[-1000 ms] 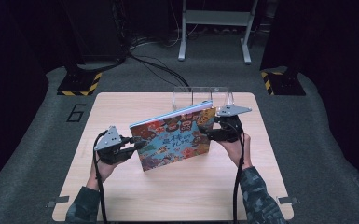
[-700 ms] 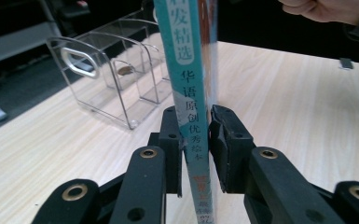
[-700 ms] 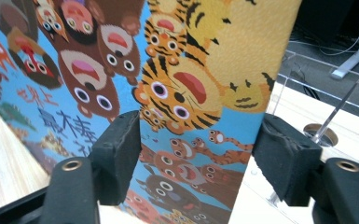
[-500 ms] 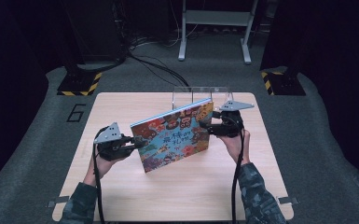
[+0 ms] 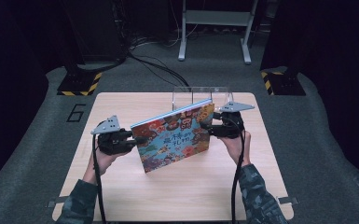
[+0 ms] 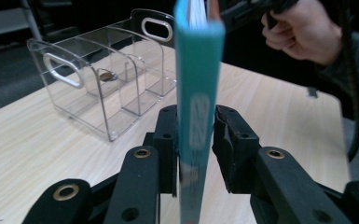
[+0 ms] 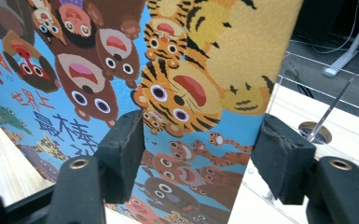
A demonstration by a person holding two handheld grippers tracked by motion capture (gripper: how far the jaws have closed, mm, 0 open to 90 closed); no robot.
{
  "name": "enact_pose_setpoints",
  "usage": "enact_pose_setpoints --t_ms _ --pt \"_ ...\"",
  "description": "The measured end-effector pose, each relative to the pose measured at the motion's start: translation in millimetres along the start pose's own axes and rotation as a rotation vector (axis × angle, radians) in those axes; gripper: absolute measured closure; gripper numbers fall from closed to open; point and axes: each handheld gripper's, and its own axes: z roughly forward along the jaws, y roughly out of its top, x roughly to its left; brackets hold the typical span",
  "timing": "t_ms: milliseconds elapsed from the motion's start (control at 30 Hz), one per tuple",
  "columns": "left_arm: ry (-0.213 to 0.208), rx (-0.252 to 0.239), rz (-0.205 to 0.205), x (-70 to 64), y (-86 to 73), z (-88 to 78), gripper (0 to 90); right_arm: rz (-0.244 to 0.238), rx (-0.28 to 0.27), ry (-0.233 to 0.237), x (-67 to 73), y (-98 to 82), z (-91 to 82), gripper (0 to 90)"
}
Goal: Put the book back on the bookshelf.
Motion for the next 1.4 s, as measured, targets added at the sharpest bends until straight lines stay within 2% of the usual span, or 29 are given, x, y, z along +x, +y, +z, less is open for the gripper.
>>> enact_pose_setpoints --t_ms 67,133,167,300,333,400,500,600,733,833,967,1000,1067,1133,1167,1233,1300,1333,1400 --pt "0.013 0.003 0.005 0.3 10.2 0.2 72.1 -0.003 0.001 -0.003 0.4 -0.1 -0.9 36.4" --pt "0.008 0.021 0.007 -0.3 12.7 1.5 72.1 -0.001 0.004 -0.003 1.1 0.0 -1.2 36.3" --pt "0.020 0.024 0.019 -0.5 15.2 2.7 72.5 -0.005 0.006 -0.006 1.6 -0.1 -1.4 36.1" --pt "0.007 0.069 0.039 -5.9 22.5 6.7 75.7 0.004 0.009 -0.008 3.8 -0.3 -2.3 34.5" --pt "0.012 0.075 0.058 -5.8 23.5 6.5 75.7 0.004 0.009 -0.008 3.8 -0.3 -2.3 34.5" --pt "0.008 0.085 0.060 -6.7 24.6 6.0 76.4 -0.002 0.010 -0.008 4.1 -0.2 -2.6 34.2" --pt "0.004 0.095 0.058 -6.8 25.2 4.7 76.9 -0.003 0.013 -0.008 5.2 -0.1 -2.7 34.2" --pt "0.001 0.109 0.025 -5.9 26.1 2.3 76.9 -0.002 0.013 -0.007 7.4 0.2 -1.6 33.9" --pt "-0.004 0.129 0.018 -2.5 27.1 -3.2 76.9 0.003 0.018 -0.008 12.7 1.5 1.3 33.0" --pt "-0.001 0.139 0.019 -1.6 26.9 -7.6 76.3 -0.012 0.026 0.001 15.3 2.8 2.9 35.4" --pt "0.030 0.143 0.017 -1.0 28.8 -9.2 73.4 -0.006 0.033 0.014 16.5 4.1 4.3 35.5" --pt "0.037 0.150 0.033 0.2 30.3 -9.7 72.4 -0.012 0.033 0.014 16.8 4.6 4.4 35.3" --pt "0.045 0.137 0.012 1.0 32.8 -9.8 69.9 -0.012 0.038 0.017 18.4 5.3 4.4 35.3" --pt "0.041 0.129 0.007 2.1 35.0 -9.2 67.3 -0.013 0.038 0.018 19.9 5.6 4.1 35.4" --pt "0.041 0.149 0.013 2.4 36.7 -8.9 67.4 -0.015 0.037 0.019 20.5 5.8 4.2 34.7" --pt "0.039 0.158 0.019 2.0 38.9 -7.8 67.8 -0.010 0.039 0.015 21.3 5.8 4.0 34.9" --pt "0.024 0.154 0.019 2.0 41.4 -6.3 68.4 -0.009 0.040 0.015 21.3 5.8 4.1 34.4" --pt "0.006 0.171 0.023 2.2 44.9 -3.9 68.4 -0.009 0.041 0.018 21.9 5.7 4.1 34.4" --pt "0.011 0.180 0.027 1.2 46.6 -2.0 68.4 -0.010 0.040 0.017 22.2 5.8 4.2 34.0"
